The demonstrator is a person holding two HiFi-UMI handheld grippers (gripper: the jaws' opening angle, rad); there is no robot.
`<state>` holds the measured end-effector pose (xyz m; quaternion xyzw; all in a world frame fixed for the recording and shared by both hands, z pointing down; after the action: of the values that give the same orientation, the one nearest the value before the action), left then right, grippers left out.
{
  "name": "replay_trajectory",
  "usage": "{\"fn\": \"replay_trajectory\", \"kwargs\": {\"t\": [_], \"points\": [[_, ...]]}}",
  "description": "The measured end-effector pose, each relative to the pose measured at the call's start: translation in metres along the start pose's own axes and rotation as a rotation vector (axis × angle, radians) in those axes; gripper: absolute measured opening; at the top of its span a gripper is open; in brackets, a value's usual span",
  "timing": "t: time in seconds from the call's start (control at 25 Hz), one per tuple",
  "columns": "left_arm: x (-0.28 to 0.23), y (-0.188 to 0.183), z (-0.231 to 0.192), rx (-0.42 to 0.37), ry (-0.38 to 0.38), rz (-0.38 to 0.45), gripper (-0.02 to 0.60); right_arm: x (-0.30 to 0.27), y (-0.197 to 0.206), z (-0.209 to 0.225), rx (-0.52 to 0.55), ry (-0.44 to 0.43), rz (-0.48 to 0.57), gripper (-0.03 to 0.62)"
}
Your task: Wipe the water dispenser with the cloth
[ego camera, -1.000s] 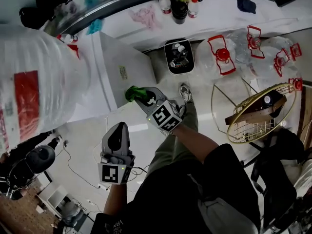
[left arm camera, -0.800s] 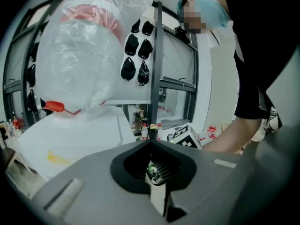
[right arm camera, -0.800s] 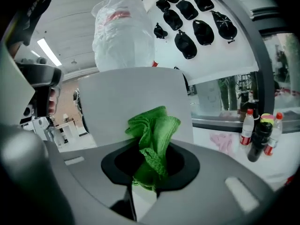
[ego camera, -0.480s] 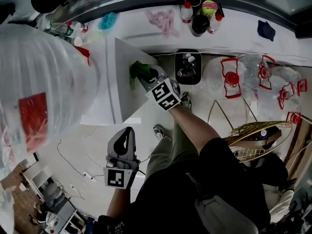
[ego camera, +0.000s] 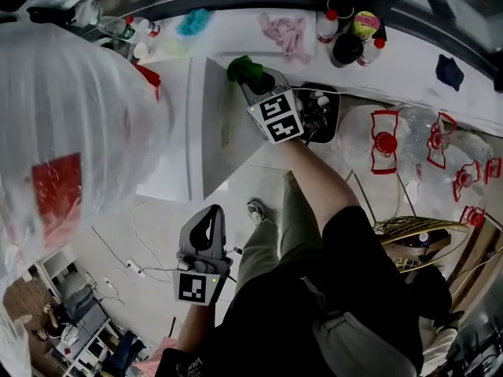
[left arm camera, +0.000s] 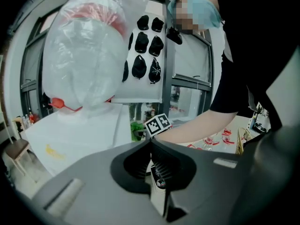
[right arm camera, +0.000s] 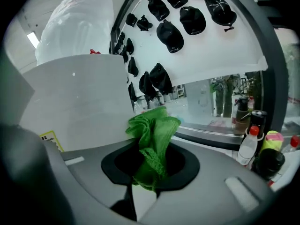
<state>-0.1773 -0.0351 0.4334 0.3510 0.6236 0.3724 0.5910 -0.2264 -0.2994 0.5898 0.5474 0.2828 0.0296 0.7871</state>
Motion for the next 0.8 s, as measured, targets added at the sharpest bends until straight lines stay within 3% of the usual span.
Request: {"fn": "replay_trajectory", "kwargs": {"t": [0.32,0.6,0.8], "points": [[0.006,0.007,0.006,-0.019,0.079,0.013,0.003,0.058,0.03,-0.021,-0.014,0.028,0.009,0.091],[0.017,0.019,0.007,-0.075,0.183,0.022,0.002,0.13,0.097,-0.094,-0.07,0.007,-0.008,0.092],[0.023,0.03,0.008,-0.117,0.231,0.018,0.002,0.147,0.133,-0.147,-0.104,-0.024,-0.019,0.091]]}}
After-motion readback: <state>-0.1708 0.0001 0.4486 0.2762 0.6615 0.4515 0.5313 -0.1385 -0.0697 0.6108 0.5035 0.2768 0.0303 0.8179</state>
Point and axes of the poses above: the fingertips, and each gripper's own axes: x backward along the fingers, z to its right, y out of its underside, the point moved 1 cm from there along x, backward along the fingers, and after that the axes turned 1 degree about -x, right-handed, at the moved point
